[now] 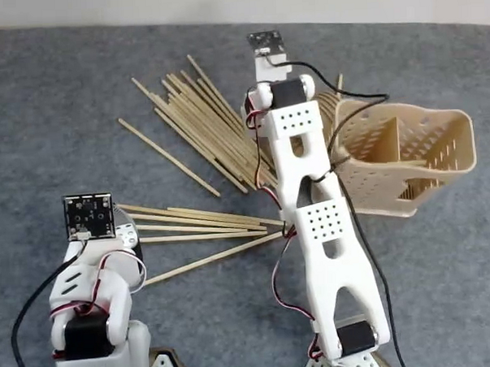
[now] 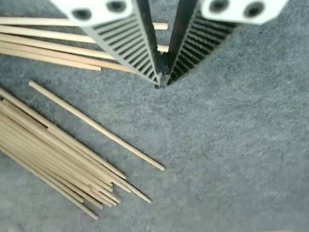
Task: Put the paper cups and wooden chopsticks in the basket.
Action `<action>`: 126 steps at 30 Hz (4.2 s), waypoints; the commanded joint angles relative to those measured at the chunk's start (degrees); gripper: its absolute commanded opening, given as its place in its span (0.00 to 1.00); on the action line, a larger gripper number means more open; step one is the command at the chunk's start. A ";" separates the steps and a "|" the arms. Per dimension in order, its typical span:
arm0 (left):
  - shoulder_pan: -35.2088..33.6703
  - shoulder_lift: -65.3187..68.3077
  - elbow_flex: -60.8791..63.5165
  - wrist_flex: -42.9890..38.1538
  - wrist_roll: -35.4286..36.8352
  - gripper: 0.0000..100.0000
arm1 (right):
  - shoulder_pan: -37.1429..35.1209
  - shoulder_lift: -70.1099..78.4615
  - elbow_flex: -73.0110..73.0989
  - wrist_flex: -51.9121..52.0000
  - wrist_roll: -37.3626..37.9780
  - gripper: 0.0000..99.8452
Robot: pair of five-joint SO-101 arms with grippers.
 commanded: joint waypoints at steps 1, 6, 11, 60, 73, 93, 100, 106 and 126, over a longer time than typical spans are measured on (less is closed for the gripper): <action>-0.22 -0.66 -0.22 -2.11 -0.88 0.01 | -1.45 -5.76 -6.55 0.92 0.53 0.02; -0.22 -0.66 -0.22 -2.11 -0.88 0.01 | -3.30 -7.87 -6.55 0.92 0.53 0.02; -0.22 -0.66 -0.22 -2.11 -0.88 0.01 | -3.47 -9.89 -6.46 1.01 0.09 0.02; -0.22 -0.66 -0.13 -1.93 -0.97 0.01 | -2.33 -32.22 37.32 -10.33 -43.78 0.48; -0.22 -0.66 -0.13 -1.85 -0.97 0.01 | 1.98 -19.82 36.70 -12.97 -44.04 0.48; -0.22 -0.66 -0.13 -2.11 -0.97 0.01 | -0.22 -22.55 36.62 -11.82 -42.46 0.29; -0.13 -0.66 -0.13 -2.11 -0.97 0.01 | -6.90 -34.15 36.62 -5.41 -39.12 0.29; -0.13 -0.66 -0.04 -2.11 -0.97 0.01 | -7.87 -41.01 36.62 -5.41 -32.53 0.29; -0.13 -0.66 -0.04 -2.11 -0.97 0.01 | -10.33 -56.48 36.62 -6.99 -15.03 0.29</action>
